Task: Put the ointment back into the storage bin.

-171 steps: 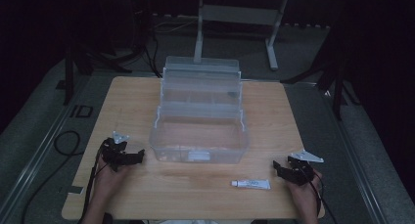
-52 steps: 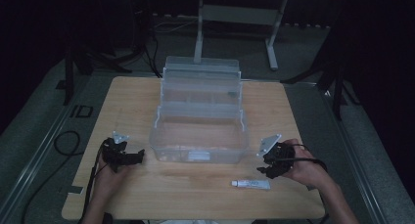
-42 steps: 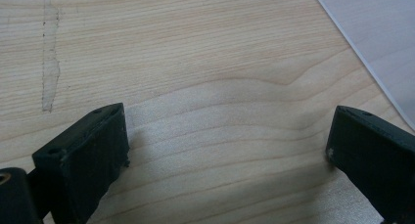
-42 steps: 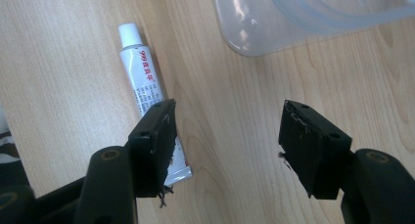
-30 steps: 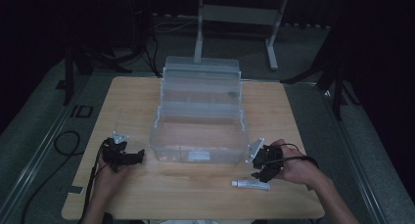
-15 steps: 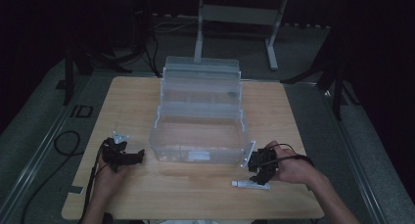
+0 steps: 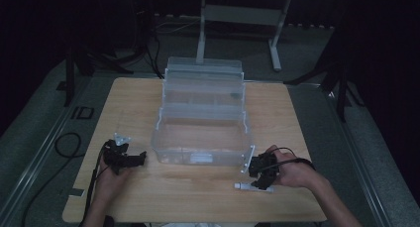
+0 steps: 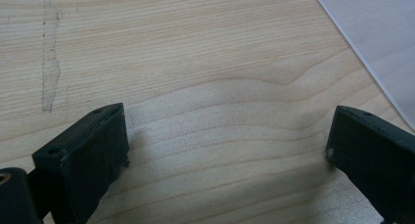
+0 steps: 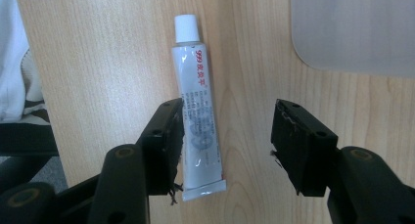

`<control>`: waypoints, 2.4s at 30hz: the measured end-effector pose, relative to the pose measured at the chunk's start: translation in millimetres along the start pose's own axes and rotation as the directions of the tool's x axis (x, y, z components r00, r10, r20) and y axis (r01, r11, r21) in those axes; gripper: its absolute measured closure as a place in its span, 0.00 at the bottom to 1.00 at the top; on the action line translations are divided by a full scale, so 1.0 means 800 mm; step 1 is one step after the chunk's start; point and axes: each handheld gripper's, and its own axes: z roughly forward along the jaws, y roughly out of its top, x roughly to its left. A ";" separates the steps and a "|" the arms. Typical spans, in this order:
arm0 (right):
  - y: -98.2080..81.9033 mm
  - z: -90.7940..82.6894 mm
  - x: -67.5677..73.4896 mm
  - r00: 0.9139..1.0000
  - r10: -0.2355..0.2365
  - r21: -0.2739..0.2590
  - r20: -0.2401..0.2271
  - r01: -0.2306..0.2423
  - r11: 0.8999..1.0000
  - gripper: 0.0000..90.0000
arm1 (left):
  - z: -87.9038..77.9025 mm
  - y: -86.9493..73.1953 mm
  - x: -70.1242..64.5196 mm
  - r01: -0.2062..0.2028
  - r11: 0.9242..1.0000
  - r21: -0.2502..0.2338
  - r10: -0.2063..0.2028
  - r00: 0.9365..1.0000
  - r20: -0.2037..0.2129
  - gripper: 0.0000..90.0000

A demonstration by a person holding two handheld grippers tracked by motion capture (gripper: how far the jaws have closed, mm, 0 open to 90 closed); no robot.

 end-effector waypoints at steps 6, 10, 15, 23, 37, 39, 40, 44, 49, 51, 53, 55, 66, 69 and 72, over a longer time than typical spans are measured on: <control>0.003 0.005 0.003 1.000 -0.012 0.014 -0.011 0.013 1.000 0.51 | 0.000 0.000 0.000 0.000 1.000 -0.001 0.000 1.000 0.000 0.03; 0.004 0.007 0.003 1.000 -0.017 0.021 -0.017 0.017 1.000 0.52 | 0.000 0.000 0.000 0.000 1.000 0.000 0.000 1.000 0.000 0.03; 0.007 0.010 0.004 0.999 -0.027 0.033 -0.026 0.027 0.999 0.55 | 0.000 0.000 0.000 0.000 1.000 0.000 0.000 1.000 0.000 0.03; 0.011 0.014 0.006 0.998 -0.038 0.046 -0.050 0.040 0.998 0.59 | 0.000 0.000 0.000 0.000 1.000 0.000 0.000 1.000 0.000 0.03; 0.019 0.029 0.011 0.995 -0.061 0.085 -0.080 0.068 0.994 0.65 | 0.000 0.000 0.000 0.000 1.000 0.000 0.000 1.000 0.000 0.03; 0.020 0.031 0.011 0.994 -0.067 0.093 -0.082 0.074 0.993 0.67 | 0.000 0.000 0.000 0.001 1.000 -0.001 -0.001 1.000 0.000 0.03; 0.021 0.032 0.011 0.994 -0.068 0.097 -0.085 0.076 0.992 0.68 | 0.000 0.000 0.000 0.000 1.000 0.000 0.000 1.000 0.000 0.03; 0.022 0.036 0.012 0.994 -0.070 0.106 -0.090 0.079 0.991 0.71 | 0.000 0.000 0.000 0.000 1.000 0.000 0.000 1.000 0.000 0.03; 0.025 0.041 0.012 0.992 -0.075 0.117 -0.100 0.086 0.989 0.74 | 0.000 0.000 0.000 0.000 1.000 0.000 0.000 1.000 0.000 0.03; 0.025 0.043 0.012 0.992 -0.077 0.119 -0.096 0.088 0.989 0.75 | 0.000 0.000 0.000 0.000 1.000 0.000 0.000 1.000 0.000 0.03; 0.025 0.045 0.012 0.992 -0.077 0.125 -0.098 0.089 0.988 0.76 | 0.000 0.000 0.000 0.000 1.000 0.000 0.000 1.000 0.000 0.03; 0.024 0.050 0.013 0.992 -0.079 0.143 -0.097 0.092 0.985 0.75 | 0.000 0.000 0.000 0.000 1.000 0.000 0.000 1.000 0.000 0.03; 0.024 0.059 0.012 0.991 -0.075 0.143 -0.110 0.091 0.986 0.76 | 0.000 0.000 0.000 0.000 1.000 0.000 0.000 1.000 0.000 0.03; 0.024 0.059 0.011 0.991 -0.072 0.143 -0.115 0.088 0.986 0.77 | 0.000 0.000 0.000 0.001 1.000 -0.001 -0.001 1.000 0.000 0.03; 0.025 0.057 0.012 0.991 -0.077 0.146 -0.114 0.093 0.985 0.78 | 0.000 0.000 0.000 0.000 1.000 0.000 0.000 1.000 0.000 0.03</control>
